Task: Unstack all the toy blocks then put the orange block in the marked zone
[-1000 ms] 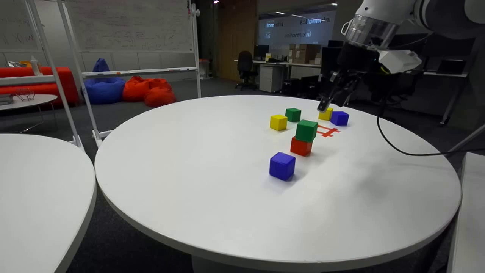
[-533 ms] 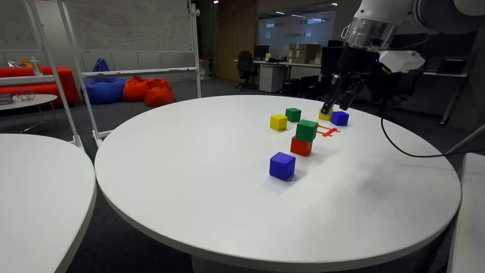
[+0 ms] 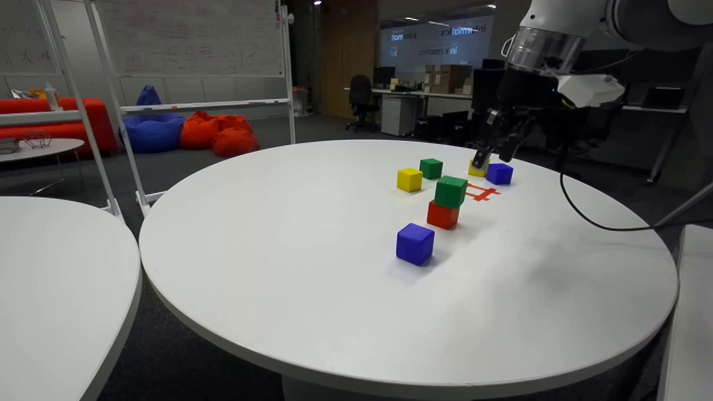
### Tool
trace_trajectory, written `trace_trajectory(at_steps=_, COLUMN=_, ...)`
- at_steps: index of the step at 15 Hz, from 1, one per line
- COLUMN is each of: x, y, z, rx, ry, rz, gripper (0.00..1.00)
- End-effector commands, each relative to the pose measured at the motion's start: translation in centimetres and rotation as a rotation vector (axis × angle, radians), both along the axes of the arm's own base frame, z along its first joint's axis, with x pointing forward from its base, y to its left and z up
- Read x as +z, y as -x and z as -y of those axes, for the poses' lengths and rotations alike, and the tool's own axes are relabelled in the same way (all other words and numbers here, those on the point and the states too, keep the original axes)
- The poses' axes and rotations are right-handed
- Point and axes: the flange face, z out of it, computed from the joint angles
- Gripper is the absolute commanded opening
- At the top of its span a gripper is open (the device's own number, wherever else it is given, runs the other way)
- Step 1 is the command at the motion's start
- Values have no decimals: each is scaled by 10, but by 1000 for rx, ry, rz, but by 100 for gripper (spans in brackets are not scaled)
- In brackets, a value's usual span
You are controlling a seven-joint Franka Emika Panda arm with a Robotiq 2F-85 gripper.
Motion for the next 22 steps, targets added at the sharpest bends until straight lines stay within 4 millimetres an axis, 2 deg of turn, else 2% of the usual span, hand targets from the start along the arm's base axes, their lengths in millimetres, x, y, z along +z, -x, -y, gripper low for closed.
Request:
trace_trajectory(at_steps=1, x=-1, y=-4, z=-3, rx=20, ry=43, rz=-10, gripper=100)
trace_trajectory(at_steps=11, x=-16, y=-13, z=-42, rx=205, ry=156, rz=-53, gripper=100)
trace_trajectory(at_steps=17, x=-14, y=-17, z=-41, rx=224, ry=155, rz=-35, gripper=100)
trace_trajectory(at_steps=22, x=-2, y=-16, z=-42, rx=225, ry=160, rz=-31, gripper=100)
